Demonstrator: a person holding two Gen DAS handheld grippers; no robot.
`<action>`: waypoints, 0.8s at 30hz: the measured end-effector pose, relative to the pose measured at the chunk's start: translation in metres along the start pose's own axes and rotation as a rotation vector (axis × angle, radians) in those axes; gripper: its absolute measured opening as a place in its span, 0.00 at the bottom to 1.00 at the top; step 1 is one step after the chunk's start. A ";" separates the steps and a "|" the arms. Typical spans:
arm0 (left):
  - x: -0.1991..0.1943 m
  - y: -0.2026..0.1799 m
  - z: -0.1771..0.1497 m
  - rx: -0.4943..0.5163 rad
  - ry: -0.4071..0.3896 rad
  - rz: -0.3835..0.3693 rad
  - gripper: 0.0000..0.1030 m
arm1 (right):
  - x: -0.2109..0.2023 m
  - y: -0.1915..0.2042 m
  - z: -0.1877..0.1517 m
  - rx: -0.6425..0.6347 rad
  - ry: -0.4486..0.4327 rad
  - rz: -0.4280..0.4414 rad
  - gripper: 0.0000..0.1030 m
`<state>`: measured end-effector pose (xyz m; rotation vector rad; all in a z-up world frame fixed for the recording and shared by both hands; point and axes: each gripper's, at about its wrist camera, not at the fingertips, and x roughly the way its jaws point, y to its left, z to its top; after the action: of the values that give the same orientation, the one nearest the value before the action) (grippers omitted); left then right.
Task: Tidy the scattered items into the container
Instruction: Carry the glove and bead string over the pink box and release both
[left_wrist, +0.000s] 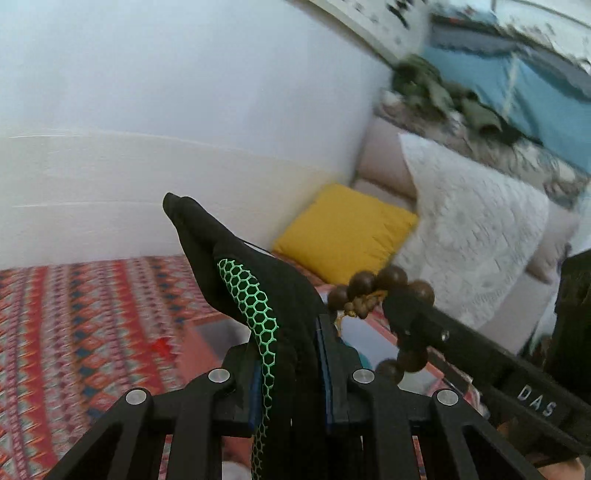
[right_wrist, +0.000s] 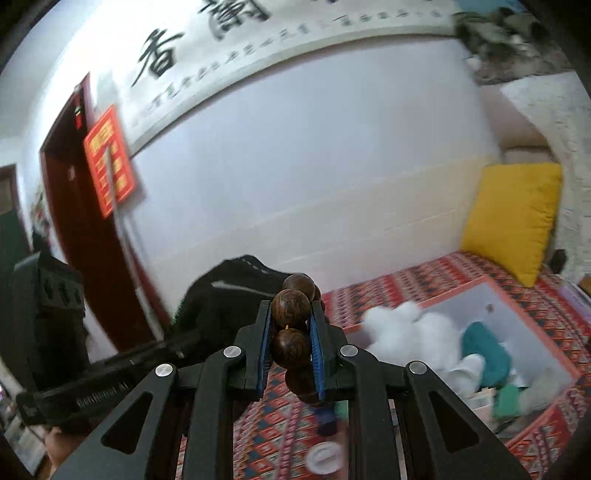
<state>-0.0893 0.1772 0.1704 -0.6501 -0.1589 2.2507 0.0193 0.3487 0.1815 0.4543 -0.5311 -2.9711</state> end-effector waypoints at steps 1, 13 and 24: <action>0.011 -0.009 0.001 0.010 0.014 -0.012 0.18 | -0.005 -0.010 0.003 0.009 -0.011 -0.016 0.19; 0.148 -0.048 -0.044 0.027 0.279 -0.050 0.54 | 0.014 -0.101 0.000 0.112 0.036 -0.115 0.20; 0.113 0.008 -0.058 -0.119 0.217 0.050 0.75 | 0.059 -0.105 -0.030 0.143 0.188 -0.173 0.72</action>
<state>-0.1301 0.2472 0.0720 -0.9667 -0.1717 2.2121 -0.0310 0.4292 0.1019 0.8239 -0.7207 -3.0174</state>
